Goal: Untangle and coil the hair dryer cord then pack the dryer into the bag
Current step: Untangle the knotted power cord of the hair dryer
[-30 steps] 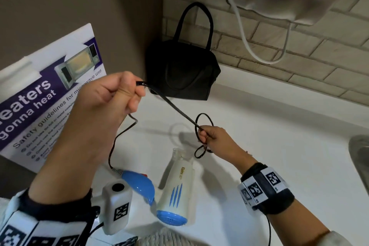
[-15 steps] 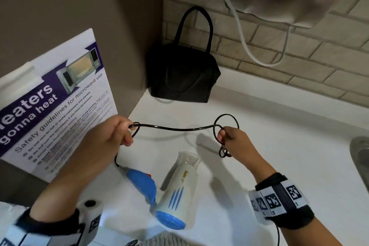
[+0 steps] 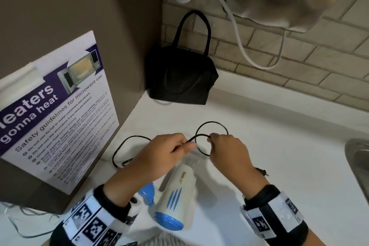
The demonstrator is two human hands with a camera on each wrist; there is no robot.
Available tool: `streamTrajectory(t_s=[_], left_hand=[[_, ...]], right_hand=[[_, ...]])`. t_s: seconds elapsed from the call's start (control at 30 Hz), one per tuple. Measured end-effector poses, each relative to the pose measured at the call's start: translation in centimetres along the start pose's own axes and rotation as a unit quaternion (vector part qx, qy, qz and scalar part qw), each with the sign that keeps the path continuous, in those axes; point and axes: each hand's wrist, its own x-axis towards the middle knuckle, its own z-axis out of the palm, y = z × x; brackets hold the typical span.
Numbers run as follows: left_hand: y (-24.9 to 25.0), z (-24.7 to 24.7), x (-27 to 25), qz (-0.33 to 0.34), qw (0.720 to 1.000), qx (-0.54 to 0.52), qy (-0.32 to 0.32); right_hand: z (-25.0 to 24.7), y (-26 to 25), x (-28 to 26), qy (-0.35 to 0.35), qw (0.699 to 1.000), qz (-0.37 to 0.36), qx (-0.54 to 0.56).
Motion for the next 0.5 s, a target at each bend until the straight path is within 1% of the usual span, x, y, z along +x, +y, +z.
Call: streamTrajectory(t_s=[0.07,0.1,0.13,0.17,0.23,0.27,0.3,0.33,0.37,0.43,0.47,0.5], left_hand=[[0.8,0.0,0.5,0.007,1.000,-0.008,0.029],[1.0,-0.2,0.8,0.008,0.999,-0.010,0.043],[0.9,-0.6,1.0,0.007,0.999,-0.012,0.051],[0.6,-1.1,1.2,0.004,0.999,-0.014,0.052],[-0.2,-2.0,1.3,-0.004,0.999,-0.023,0.037],[-0.6,-2.3,1.3,-0.006,0.999,-0.022,0.027],[-0.9,-2.5,1.3,-0.007,1.000,-0.016,0.020],[-1.1,-2.7,1.2,-0.008,1.000,-0.011,0.017],[-1.2,-2.7,1.1,-0.011,1.000,-0.011,0.017],[-1.2,-2.7,1.1,-0.015,0.999,-0.019,0.026],[-1.0,-2.6,1.0,-0.012,0.999,-0.019,0.030],[-0.8,-2.6,1.0,-0.006,0.999,-0.019,0.033]], right_hand=[[0.3,-0.6,-0.2,-0.017,0.999,-0.032,0.001],[0.3,-0.5,-0.3,-0.037,0.998,-0.045,0.031],[0.2,-0.2,-0.3,-0.067,0.992,-0.055,0.088],[-0.2,0.3,-0.5,-0.100,0.980,-0.058,0.163],[-1.7,1.1,-1.1,-0.169,0.938,-0.072,0.293],[-2.6,1.5,-1.4,-0.190,0.920,-0.083,0.333],[-3.7,1.8,-1.8,-0.194,0.908,-0.091,0.360],[-4.6,2.1,-2.0,-0.180,0.900,-0.096,0.385],[-5.5,2.2,-2.2,-0.151,0.891,-0.098,0.416],[-6.7,2.3,-2.3,-0.075,0.873,-0.097,0.472],[-6.9,2.2,-2.3,-0.041,0.871,-0.099,0.479],[-7.0,1.9,-2.3,-0.012,0.877,-0.110,0.468]])
